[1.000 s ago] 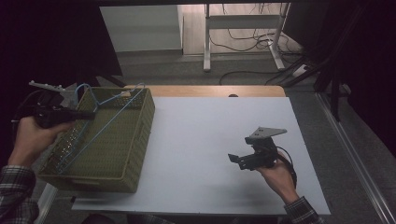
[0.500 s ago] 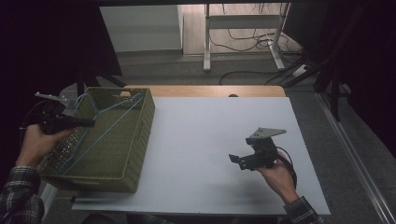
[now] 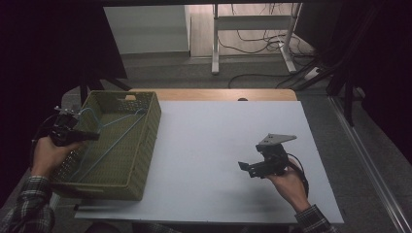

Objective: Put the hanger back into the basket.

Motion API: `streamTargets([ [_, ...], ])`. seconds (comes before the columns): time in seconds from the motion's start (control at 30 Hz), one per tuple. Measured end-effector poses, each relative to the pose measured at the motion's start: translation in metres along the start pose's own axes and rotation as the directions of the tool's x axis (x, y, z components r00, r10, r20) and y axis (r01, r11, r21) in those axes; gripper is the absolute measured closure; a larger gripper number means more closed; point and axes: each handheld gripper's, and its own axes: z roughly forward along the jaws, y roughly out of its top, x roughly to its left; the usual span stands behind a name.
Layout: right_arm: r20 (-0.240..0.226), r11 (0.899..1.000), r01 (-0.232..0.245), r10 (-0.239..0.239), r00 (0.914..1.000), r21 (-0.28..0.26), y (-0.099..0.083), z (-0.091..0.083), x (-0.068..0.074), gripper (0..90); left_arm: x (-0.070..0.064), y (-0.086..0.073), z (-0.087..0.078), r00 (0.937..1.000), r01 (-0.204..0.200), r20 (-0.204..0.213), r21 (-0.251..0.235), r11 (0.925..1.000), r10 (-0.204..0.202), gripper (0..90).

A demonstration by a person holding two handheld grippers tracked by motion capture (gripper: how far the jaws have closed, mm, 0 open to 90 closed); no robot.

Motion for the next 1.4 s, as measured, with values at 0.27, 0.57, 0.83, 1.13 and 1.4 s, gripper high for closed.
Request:
streamTargets([
  [0.27,0.006,1.000,-0.001,0.001,1.0000,-0.011,-0.001,-0.002,-0.001,5.7,-0.002,-0.007,-0.012,0.9969,0.047,-0.060,-0.072,0.9963,-0.051,48.9],
  [0.57,0.005,1.000,-0.012,0.012,0.9999,-0.022,-0.003,-0.006,-0.003,4.6,-0.023,-0.009,-0.025,0.9996,-0.015,-0.025,-0.183,0.9830,0.010,26.9],
  [0.83,-0.005,1.000,-0.017,0.016,0.9999,-0.025,-0.006,-0.010,-0.005,3.7,-0.057,-0.002,-0.030,0.9910,-0.118,0.034,-0.244,0.9626,0.130,19.6],
  [1.13,0.008,1.000,-0.018,0.018,0.9998,-0.024,-0.012,-0.018,-0.008,3.0,-0.083,-0.002,-0.028,0.9785,-0.158,0.080,-0.299,0.9410,0.190,12.3],
  [1.4,-0.002,0.999,-0.032,0.032,0.9995,-0.021,-0.016,-0.025,-0.008,0.6,-0.117,-0.004,-0.029,0.9646,-0.209,0.085,-0.331,0.9202,0.250,4.8],
])
